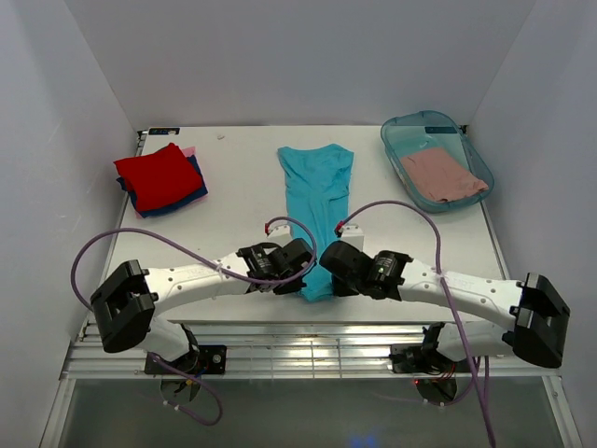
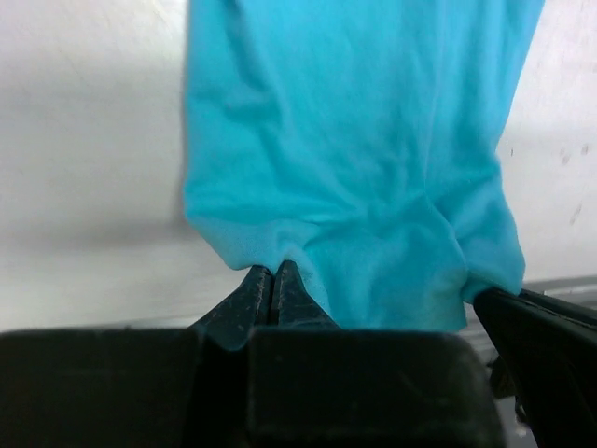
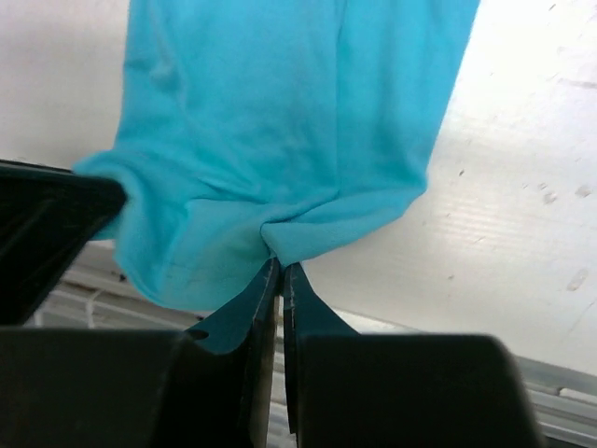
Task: Fold and stack the t-shirts
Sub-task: Grab the bottom of the folded rectangular tshirt with both arms, then fold the folded rectangular tshirt in 1/3 of the way
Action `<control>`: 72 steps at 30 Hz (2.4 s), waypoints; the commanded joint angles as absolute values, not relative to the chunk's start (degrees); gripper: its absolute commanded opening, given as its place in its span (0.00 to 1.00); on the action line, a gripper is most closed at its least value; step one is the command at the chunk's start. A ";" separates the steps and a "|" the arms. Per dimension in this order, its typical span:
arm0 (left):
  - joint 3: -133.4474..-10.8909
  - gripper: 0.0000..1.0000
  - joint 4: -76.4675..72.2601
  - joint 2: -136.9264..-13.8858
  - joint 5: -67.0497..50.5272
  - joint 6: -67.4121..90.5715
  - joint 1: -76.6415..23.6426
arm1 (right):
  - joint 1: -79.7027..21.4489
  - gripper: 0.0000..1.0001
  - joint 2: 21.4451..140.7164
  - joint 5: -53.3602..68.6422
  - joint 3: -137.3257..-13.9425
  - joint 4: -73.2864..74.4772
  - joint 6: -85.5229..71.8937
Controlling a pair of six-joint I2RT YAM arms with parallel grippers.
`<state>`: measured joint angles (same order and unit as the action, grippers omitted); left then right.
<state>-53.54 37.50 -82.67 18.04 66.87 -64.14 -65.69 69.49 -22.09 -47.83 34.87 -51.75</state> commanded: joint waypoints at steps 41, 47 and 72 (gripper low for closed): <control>-91.32 0.00 24.52 -117.77 0.09 35.42 -29.45 | -32.61 0.08 110.56 -20.13 -88.33 29.09 -17.49; -93.77 0.04 24.25 -119.88 0.09 34.54 -28.48 | -31.55 0.08 114.07 -19.78 -90.87 29.44 -17.40; -78.59 0.00 23.73 -104.67 6.77 47.71 -35.94 | -31.64 0.08 106.78 -0.63 -88.50 28.03 -17.58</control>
<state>-82.00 25.12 -103.61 10.57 43.16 -34.81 -31.38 103.96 -9.08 -89.69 28.64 -15.75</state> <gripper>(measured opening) 0.009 0.078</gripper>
